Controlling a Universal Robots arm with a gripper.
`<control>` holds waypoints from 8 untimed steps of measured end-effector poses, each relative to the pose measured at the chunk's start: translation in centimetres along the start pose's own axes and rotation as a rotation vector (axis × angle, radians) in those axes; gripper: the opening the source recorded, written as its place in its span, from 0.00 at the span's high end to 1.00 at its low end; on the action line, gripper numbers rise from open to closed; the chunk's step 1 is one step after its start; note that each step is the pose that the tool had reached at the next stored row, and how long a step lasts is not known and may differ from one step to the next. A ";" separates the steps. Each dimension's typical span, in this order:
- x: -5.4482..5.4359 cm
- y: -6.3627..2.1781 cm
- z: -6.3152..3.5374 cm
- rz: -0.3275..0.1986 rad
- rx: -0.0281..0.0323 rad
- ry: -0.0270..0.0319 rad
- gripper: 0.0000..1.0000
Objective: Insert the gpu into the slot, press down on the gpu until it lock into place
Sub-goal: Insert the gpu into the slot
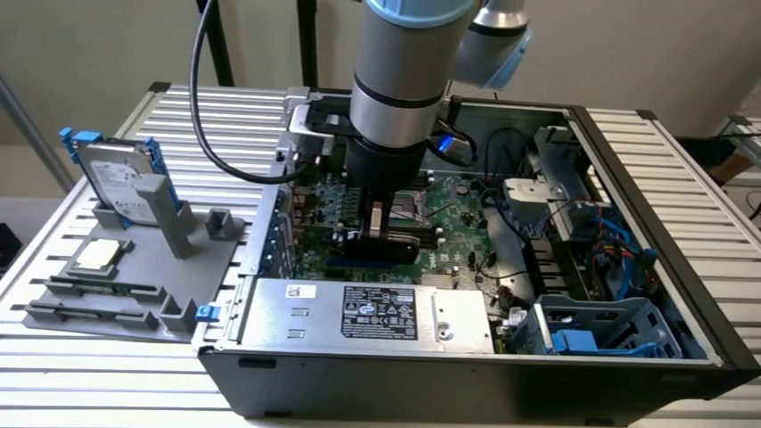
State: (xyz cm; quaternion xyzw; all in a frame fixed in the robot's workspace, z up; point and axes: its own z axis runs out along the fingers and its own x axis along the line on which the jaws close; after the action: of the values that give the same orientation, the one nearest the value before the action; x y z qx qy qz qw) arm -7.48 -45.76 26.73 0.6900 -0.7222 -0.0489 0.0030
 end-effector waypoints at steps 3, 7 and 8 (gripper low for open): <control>0.0 0.00 0.00 -0.004 -0.0003 0.0004 0.74; 0.0 0.00 0.00 -0.009 -0.0006 0.0007 0.74; 0.0 0.00 0.00 -0.010 -0.0007 0.0008 0.74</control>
State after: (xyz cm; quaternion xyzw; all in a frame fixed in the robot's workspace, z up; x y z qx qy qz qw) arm -7.48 -45.75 26.74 0.6934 -0.7189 -0.0489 0.0033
